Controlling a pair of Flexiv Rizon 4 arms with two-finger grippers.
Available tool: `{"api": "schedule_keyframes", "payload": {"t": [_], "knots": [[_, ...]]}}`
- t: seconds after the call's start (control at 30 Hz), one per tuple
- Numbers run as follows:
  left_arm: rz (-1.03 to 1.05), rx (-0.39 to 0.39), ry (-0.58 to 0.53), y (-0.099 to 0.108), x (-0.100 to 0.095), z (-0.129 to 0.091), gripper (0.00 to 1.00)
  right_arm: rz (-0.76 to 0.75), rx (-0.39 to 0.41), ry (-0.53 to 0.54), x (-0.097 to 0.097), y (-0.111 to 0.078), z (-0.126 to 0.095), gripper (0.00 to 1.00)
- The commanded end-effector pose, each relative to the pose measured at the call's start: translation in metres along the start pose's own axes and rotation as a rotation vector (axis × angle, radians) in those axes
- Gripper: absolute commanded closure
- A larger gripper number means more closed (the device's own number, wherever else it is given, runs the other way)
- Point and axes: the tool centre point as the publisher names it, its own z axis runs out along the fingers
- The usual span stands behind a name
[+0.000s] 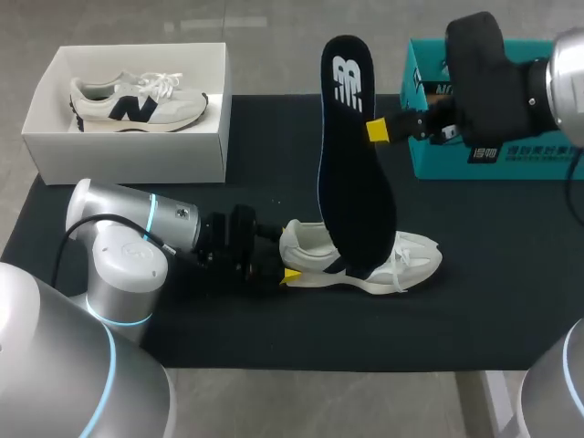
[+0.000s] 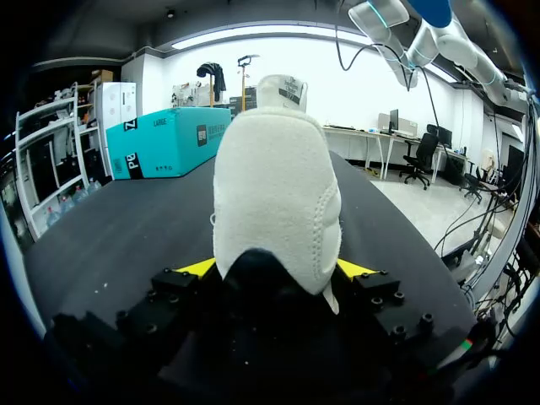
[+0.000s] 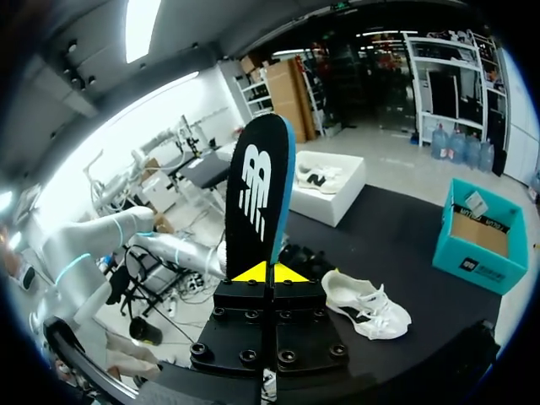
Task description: Take the shoe out of the shoebox, open the shoe tongue, remove and reinsert the insole, then place the shoe into the shoebox
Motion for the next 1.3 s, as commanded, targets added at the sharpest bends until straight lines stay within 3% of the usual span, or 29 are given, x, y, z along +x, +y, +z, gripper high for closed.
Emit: {"api": "schedule_keyframes", "payload": {"t": [0.03, 0.4, 0.47, 1.13, 1.23, 1.27, 1.3], "knots": [[0.0, -0.003, -0.001, 0.001, 0.0, 0.002, 1.0, 0.022, -0.013, -0.001, 0.007, -0.005, -0.007, 1.0], [0.0, -0.003, -0.001, 0.001, 0.0, 0.002, 1.0, 0.053, -0.023, -0.045, 0.009, -0.013, -0.016, 1.0], [0.0, -0.003, -0.001, 0.001, 0.0, 0.002, 1.0, 0.052, -0.04, -0.1, 0.009, -0.013, -0.018, 1.0], [0.0, -0.003, -0.001, 0.001, 0.0, 0.002, 1.0, 0.052, -0.04, -0.1, 0.009, -0.013, -0.018, 1.0], [0.005, 0.002, -0.012, -0.001, -0.004, -0.003, 0.66, 0.052, -0.04, -0.1, 0.009, -0.013, -0.018, 1.0], [0.003, 0.002, -0.013, -0.002, -0.007, -0.006, 0.5, 0.052, -0.04, -0.1, 0.009, -0.013, -0.018, 1.0], [0.003, -0.009, -0.015, -0.003, -0.009, -0.007, 0.01, 0.052, -0.04, -0.1, 0.009, -0.013, -0.018, 1.0]]}}
